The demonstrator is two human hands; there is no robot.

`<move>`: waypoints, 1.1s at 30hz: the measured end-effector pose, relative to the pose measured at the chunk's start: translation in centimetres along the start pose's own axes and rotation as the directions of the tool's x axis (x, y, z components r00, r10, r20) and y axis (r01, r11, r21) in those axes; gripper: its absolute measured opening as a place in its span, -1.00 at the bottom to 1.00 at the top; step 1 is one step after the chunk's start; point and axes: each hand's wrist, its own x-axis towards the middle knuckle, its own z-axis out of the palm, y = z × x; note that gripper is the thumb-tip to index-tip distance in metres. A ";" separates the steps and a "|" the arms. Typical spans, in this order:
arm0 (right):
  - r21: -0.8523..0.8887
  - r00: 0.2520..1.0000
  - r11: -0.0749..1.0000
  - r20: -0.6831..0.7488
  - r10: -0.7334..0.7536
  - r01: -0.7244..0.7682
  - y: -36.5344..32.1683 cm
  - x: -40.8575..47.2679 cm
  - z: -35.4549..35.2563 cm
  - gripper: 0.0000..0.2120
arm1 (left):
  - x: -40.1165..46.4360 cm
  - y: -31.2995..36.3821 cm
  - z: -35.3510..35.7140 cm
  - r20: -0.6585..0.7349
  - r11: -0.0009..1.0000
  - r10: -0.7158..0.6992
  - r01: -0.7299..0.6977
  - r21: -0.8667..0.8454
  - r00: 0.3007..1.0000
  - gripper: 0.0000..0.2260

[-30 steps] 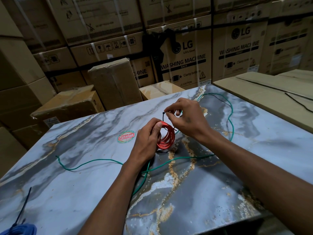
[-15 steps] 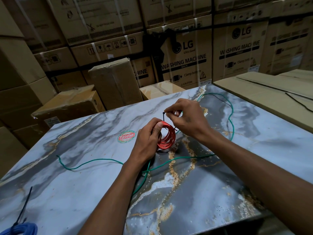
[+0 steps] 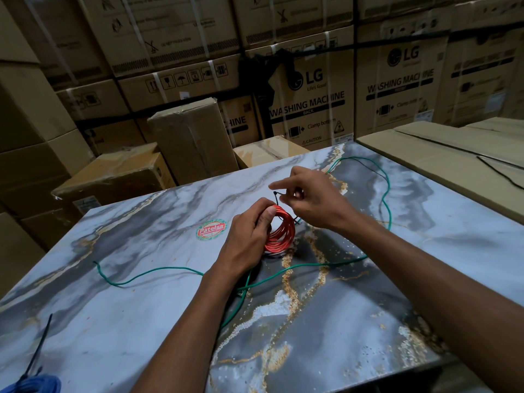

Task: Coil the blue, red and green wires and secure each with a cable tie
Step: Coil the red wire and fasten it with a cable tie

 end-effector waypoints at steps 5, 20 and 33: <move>0.001 1.000 1.000 0.031 0.000 0.000 -0.1 0.0 -0.5 -0.74 | 0.1 -0.1 -0.2 0.010 1.000 0.015 -0.015 0.026 1.000 -0.80; 0.027 0.997 0.999 0.077 0.031 -0.033 0.1 0.0 -1.2 -0.80 | 0.2 -0.8 -0.3 -0.008 0.997 -0.055 0.054 -0.055 0.998 -0.74; -0.030 0.997 0.996 0.008 -0.082 0.082 -0.7 -0.1 -0.6 -0.80 | 0.1 0.1 0.0 -0.053 0.996 -0.091 0.092 0.008 0.994 -0.80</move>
